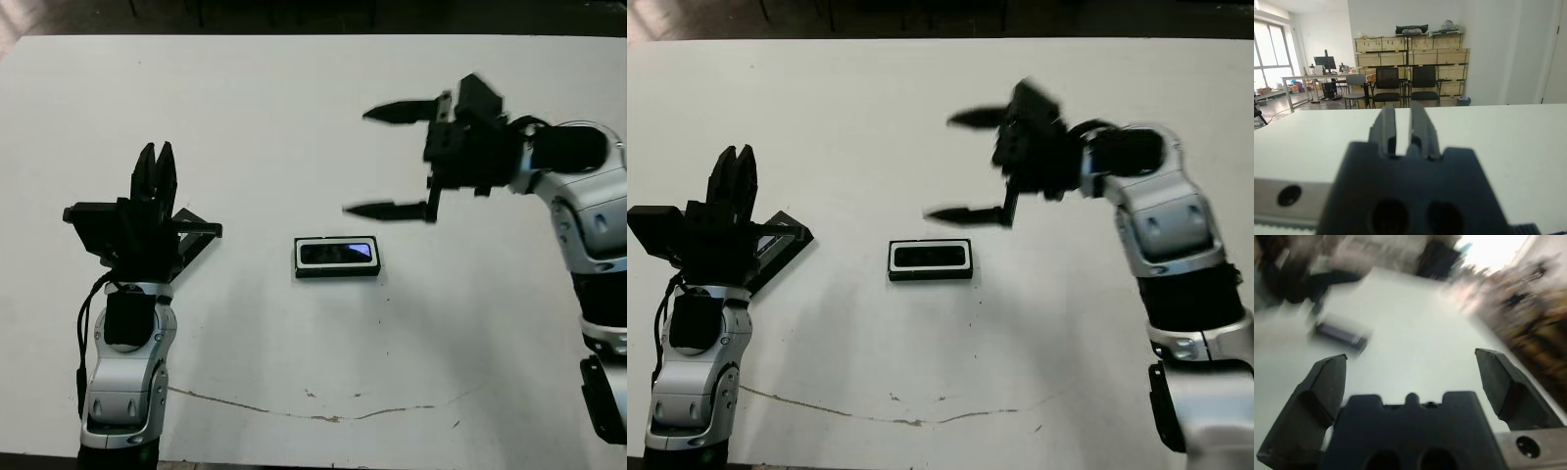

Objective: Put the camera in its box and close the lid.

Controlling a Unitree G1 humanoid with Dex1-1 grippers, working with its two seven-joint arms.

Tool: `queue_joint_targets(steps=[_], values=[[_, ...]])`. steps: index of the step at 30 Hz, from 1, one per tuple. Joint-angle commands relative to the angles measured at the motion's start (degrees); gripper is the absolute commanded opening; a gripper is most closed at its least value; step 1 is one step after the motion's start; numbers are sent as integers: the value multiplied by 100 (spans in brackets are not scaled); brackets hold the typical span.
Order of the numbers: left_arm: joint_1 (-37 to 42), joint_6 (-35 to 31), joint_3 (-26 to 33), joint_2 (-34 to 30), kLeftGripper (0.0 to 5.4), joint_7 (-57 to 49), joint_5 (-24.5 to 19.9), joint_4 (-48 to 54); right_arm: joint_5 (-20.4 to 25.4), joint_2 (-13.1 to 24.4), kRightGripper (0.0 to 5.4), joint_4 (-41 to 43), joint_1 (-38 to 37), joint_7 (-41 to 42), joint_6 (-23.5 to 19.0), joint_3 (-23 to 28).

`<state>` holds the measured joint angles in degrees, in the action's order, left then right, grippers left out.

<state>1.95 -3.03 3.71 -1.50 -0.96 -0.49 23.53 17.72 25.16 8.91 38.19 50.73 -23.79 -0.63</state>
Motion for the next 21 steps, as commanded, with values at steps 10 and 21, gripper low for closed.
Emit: queue_joint_targets(steps=[10,21], values=[[-292,74,350,-295,0,274,-222,133,-579,-387,325,681,-1686,-2220,589,590],[-1342,-1016,1781,-2233,45,1944,-1119,1372,115,-15,80,1218,-2831,-2085,482,1292]])
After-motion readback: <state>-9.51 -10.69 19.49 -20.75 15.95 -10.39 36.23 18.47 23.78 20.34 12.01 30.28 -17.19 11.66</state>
